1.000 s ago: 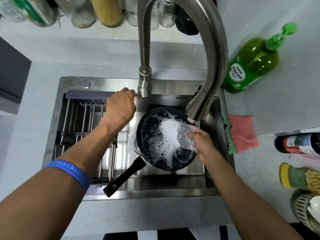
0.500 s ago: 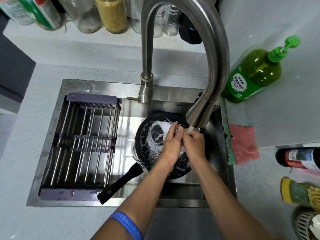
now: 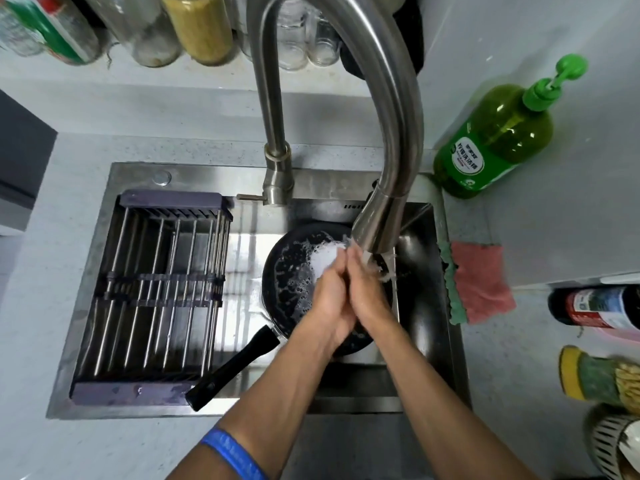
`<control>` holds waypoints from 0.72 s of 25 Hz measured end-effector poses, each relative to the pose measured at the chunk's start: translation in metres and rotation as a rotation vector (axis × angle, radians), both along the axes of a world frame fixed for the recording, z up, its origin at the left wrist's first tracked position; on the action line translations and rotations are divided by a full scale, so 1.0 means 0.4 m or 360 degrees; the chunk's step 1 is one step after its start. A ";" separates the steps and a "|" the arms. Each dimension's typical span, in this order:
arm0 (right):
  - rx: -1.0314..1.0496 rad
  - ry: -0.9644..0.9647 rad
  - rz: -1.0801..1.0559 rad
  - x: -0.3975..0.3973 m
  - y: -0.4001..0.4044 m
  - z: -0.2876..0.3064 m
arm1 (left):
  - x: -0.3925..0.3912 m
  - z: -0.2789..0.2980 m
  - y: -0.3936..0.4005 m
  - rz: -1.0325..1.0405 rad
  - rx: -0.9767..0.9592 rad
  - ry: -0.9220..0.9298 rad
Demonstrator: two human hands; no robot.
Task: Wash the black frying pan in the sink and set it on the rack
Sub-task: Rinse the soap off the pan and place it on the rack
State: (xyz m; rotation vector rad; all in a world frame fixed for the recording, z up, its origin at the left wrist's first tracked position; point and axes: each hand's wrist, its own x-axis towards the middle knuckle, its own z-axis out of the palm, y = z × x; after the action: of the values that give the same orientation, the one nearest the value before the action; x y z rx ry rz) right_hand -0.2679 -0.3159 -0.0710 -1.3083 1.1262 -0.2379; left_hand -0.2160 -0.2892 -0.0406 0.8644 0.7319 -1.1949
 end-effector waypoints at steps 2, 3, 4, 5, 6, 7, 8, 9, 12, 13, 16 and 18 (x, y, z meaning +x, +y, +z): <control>0.0013 -0.0048 0.0142 -0.003 0.005 0.008 | 0.024 -0.030 0.015 -0.0219 -0.0146 -0.0034; 0.0089 -0.0096 0.0056 -0.003 0.002 0.007 | 0.016 -0.041 0.018 -0.0355 -0.0045 -0.0187; 0.0099 -0.0113 -0.0029 -0.007 -0.002 0.005 | 0.011 -0.046 0.018 -0.0389 -0.0003 -0.0229; 0.0091 -0.0088 -0.0104 -0.011 -0.009 0.000 | 0.002 -0.036 0.020 -0.0409 -0.0027 -0.0267; 0.0085 -0.0084 -0.0019 -0.014 -0.008 0.009 | -0.001 -0.046 0.019 -0.0391 -0.0072 -0.0238; 0.0113 -0.0102 0.0109 -0.016 0.001 0.014 | 0.004 -0.048 0.020 -0.0346 -0.0075 -0.0234; 0.0097 -0.0139 0.0189 -0.021 0.011 0.016 | 0.013 -0.054 0.024 -0.0256 -0.0084 -0.0215; 0.0117 -0.0205 0.0118 -0.021 0.012 0.019 | 0.028 -0.063 0.028 -0.0172 -0.0056 -0.0221; 0.0226 -0.0315 -0.0404 -0.049 -0.013 0.015 | 0.048 -0.076 0.027 -0.0131 -0.0050 -0.0330; 0.0319 -0.0326 -0.0447 -0.059 -0.024 0.016 | 0.046 -0.072 0.024 -0.0189 -0.0114 -0.0356; 0.0656 -0.0371 -0.0448 -0.070 -0.040 0.029 | 0.022 -0.054 0.002 -0.0427 -0.0194 -0.0439; 0.0768 -0.0436 -0.0679 -0.059 -0.050 0.037 | -0.004 -0.065 -0.010 -0.0534 -0.0118 -0.0601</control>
State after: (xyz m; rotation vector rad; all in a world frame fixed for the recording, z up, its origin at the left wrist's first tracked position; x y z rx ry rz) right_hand -0.2916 -0.3357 -0.0561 -0.5827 1.1276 -0.4161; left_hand -0.2175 -0.2931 -0.0666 1.1410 0.2394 -1.2928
